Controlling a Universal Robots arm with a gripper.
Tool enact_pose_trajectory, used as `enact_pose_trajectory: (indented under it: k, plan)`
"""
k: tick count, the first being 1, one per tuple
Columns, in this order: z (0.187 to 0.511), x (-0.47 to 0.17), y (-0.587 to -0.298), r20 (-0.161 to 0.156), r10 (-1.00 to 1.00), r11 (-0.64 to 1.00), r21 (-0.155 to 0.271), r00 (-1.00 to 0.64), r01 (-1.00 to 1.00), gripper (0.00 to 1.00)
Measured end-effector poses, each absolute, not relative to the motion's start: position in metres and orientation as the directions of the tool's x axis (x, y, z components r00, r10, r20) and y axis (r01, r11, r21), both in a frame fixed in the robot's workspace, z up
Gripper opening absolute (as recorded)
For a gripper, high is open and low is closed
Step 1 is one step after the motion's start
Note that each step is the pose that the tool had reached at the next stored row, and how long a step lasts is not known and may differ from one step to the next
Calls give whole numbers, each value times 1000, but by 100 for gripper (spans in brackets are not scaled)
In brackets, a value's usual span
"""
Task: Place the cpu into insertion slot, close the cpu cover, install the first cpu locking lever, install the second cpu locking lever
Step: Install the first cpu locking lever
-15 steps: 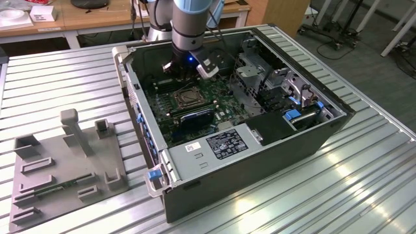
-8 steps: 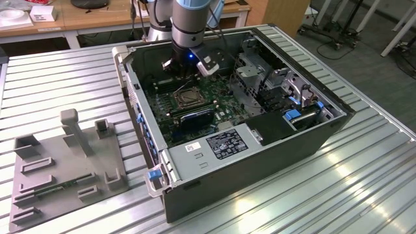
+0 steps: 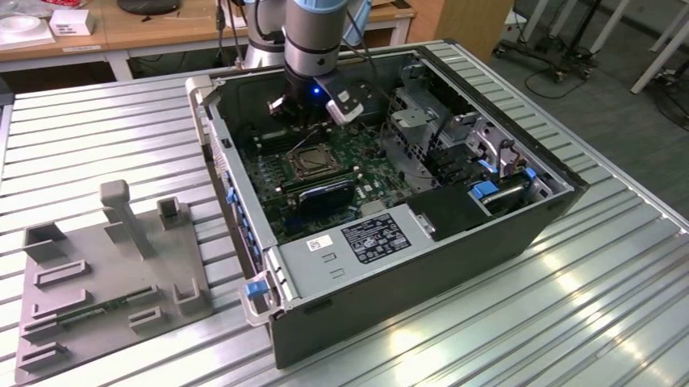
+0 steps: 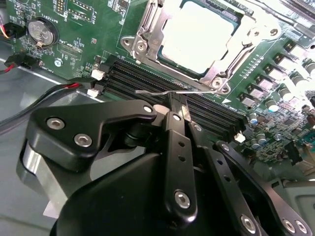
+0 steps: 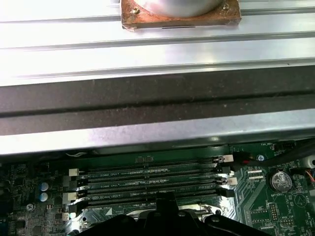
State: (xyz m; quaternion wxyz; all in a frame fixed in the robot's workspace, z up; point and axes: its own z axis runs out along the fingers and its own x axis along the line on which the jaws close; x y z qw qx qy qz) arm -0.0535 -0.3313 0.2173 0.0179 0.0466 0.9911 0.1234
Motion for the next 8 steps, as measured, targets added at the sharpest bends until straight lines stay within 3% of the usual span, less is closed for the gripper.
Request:
enact_pose_trajectory:
  k: [8]
  plan:
    - [217,-54,-332,-24,97,965,246,-995,88,11]
